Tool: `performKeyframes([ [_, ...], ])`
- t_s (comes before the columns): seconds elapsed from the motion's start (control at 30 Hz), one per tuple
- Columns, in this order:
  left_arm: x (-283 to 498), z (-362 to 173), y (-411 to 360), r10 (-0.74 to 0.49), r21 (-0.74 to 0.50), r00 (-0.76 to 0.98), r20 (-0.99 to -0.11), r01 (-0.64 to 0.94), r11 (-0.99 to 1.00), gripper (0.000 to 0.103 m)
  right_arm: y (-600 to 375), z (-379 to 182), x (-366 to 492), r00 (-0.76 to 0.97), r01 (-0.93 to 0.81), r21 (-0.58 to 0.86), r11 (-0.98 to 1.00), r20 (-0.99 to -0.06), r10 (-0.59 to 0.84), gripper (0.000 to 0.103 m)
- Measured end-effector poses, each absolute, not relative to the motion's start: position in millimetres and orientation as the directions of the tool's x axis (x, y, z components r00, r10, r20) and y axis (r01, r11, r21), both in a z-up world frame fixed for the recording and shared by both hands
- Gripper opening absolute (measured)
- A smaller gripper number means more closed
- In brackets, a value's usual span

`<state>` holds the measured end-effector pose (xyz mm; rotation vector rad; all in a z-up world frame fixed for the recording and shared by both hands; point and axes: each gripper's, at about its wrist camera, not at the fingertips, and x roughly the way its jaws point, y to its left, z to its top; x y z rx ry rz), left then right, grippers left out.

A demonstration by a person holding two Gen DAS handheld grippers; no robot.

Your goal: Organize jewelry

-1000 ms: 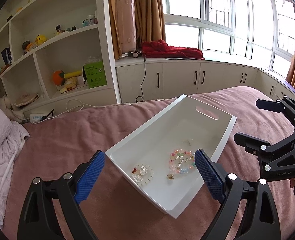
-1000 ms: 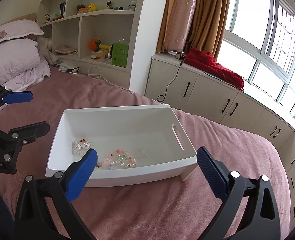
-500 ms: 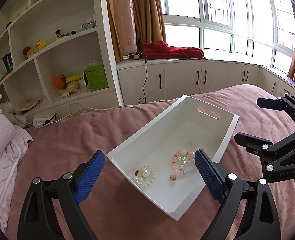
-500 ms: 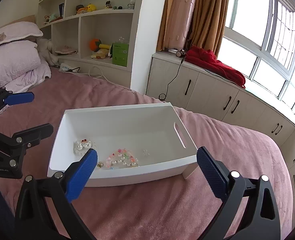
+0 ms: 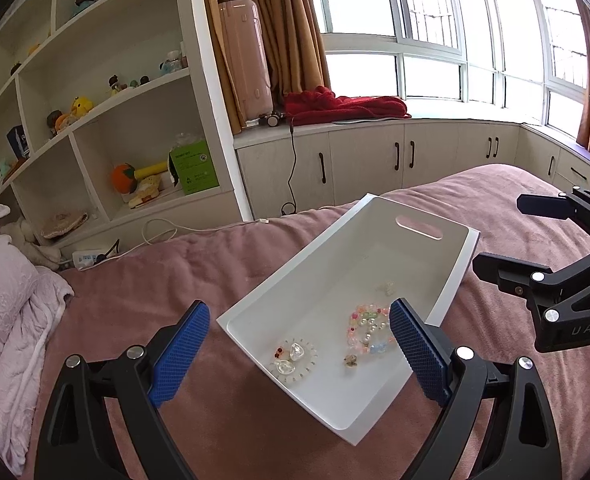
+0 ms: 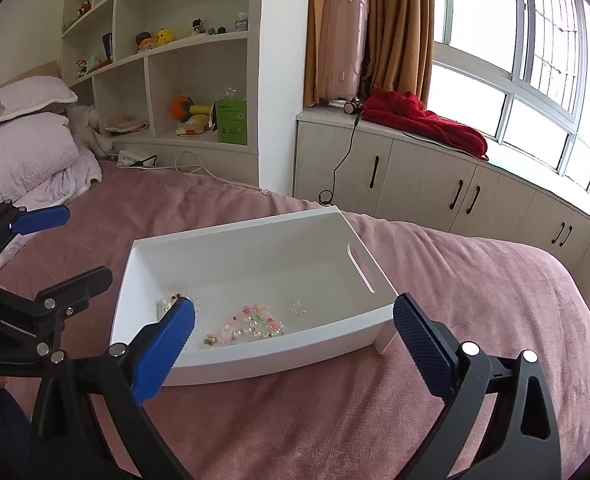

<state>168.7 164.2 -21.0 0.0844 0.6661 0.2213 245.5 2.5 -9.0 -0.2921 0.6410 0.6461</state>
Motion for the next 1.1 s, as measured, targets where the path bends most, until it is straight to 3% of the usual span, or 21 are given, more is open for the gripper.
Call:
performKeyframes([
  [1.1,168.8,-24.5,166.7,0.202,0.114,0.766,-0.610,-0.168,0.979,0.092,5.9,-14.4,245.9,0.595,-0.647,-0.052,0.760,-0.658,0.462,0.098],
])
